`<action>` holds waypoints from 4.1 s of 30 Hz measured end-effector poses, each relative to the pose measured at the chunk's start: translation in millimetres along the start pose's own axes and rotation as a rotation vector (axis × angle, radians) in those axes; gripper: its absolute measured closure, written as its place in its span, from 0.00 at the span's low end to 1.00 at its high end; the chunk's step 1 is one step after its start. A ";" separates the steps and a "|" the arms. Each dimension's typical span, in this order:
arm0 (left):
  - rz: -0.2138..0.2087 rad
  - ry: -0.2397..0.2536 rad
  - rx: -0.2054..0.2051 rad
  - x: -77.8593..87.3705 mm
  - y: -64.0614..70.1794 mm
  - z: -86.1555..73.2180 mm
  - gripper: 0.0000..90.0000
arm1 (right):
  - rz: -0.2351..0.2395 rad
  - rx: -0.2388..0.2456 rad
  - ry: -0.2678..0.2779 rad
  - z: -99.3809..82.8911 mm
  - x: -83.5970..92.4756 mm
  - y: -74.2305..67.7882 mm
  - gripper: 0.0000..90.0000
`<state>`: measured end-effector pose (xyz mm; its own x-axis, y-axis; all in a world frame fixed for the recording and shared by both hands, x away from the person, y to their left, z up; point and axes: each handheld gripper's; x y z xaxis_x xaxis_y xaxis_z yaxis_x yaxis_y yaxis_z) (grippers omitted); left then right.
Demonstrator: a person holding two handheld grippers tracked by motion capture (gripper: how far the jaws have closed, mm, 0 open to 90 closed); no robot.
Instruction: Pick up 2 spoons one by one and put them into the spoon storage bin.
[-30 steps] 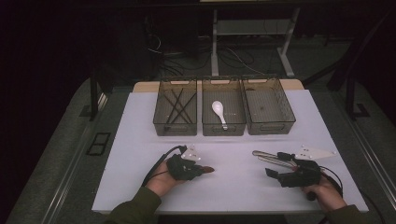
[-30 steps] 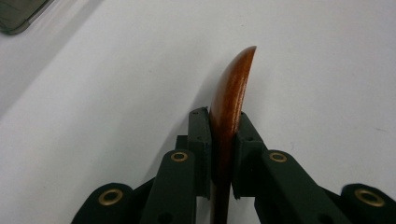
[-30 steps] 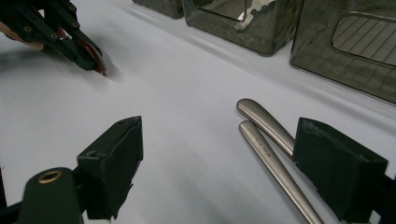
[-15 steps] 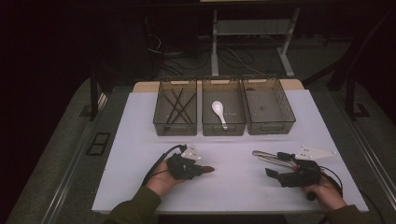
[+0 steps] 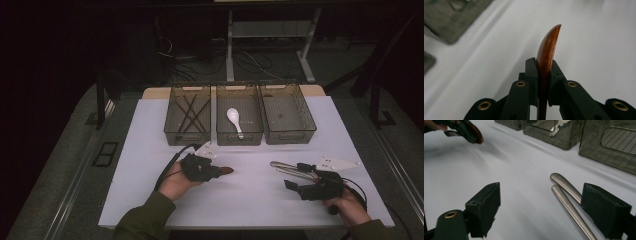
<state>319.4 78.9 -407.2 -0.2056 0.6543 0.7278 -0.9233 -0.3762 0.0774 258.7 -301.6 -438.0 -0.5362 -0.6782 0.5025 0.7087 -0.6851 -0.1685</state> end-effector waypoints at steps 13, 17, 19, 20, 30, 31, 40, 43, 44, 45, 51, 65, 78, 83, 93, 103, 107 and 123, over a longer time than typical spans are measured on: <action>0.014 0.046 -0.012 5.7 -15.7 49.0 0.90 | 0.000 -0.003 0.006 0.2 0.4 0.1 0.18; 0.022 0.057 -0.005 3.9 -22.4 60.5 0.90 | 0.001 -0.005 0.005 0.2 0.5 0.1 0.18; 0.023 0.067 0.001 2.3 -26.6 66.3 0.90 | 0.001 -0.006 0.006 0.1 0.4 0.1 0.18; 0.027 0.069 0.003 1.5 -28.6 69.4 0.90 | 0.002 -0.006 0.005 0.2 0.4 0.2 0.18; 0.057 0.139 0.042 -4.8 -53.8 102.6 0.89 | 0.003 -0.015 0.013 0.0 0.8 0.7 0.18; 0.057 0.144 0.047 -5.6 -56.4 105.8 0.89 | 0.003 -0.015 0.015 0.0 0.8 0.9 0.18; 0.097 0.169 0.068 -16.9 -78.8 135.7 0.89 | 0.008 -0.019 0.019 -0.2 1.4 1.4 0.18; 0.114 0.171 0.074 -23.0 -86.5 144.0 0.89 | 0.012 -0.021 0.021 0.0 1.7 1.1 0.18; 0.119 0.177 0.080 -25.1 -88.8 146.1 0.89 | 0.013 -0.021 0.022 0.0 1.7 1.1 0.18; 0.122 0.176 0.080 -27.0 -91.5 147.9 0.89 | 0.013 -0.022 0.022 0.1 1.7 1.2 0.18; 0.151 0.198 0.125 -44.8 -103.9 153.5 0.89 | 0.021 -0.024 0.026 -0.1 1.4 1.5 0.18; 0.157 0.175 0.166 -79.7 -110.9 158.7 0.89 | 0.027 -0.020 0.036 0.3 3.0 1.3 0.18; 0.182 0.182 0.163 -80.0 -106.1 159.0 0.55 | 0.028 -0.020 0.030 0.5 2.8 1.0 0.18; 0.158 0.199 0.132 -70.9 -99.5 157.2 0.48 | 0.026 -0.017 0.033 0.7 2.3 1.4 0.18; 0.136 0.246 0.082 -45.8 -84.7 136.2 0.39 | 0.025 -0.015 0.030 1.1 1.9 1.0 0.18; 0.118 0.254 0.051 -23.6 -67.3 112.9 0.33 | 0.022 -0.015 0.027 1.4 1.0 0.7 0.18; 0.115 0.248 0.042 -16.6 -60.6 102.7 0.31 | 0.021 -0.014 0.029 1.2 1.2 0.7 0.18; 0.113 0.260 0.056 3.5 -39.2 49.2 0.26 | 0.016 -0.017 0.029 1.1 1.3 0.8 0.18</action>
<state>370.8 63.7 -374.2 -0.3892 0.7497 0.5352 -0.8721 -0.4870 0.0481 259.0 -302.7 -436.5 -0.5385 -0.6961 0.4749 0.7091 -0.6788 -0.1909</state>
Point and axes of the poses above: each handheld gripper's, and its own axes: x roughly backward along the jaws, z roughly out of its top, y roughly to its right, and after that the axes turned 1 degree about y, right-handed
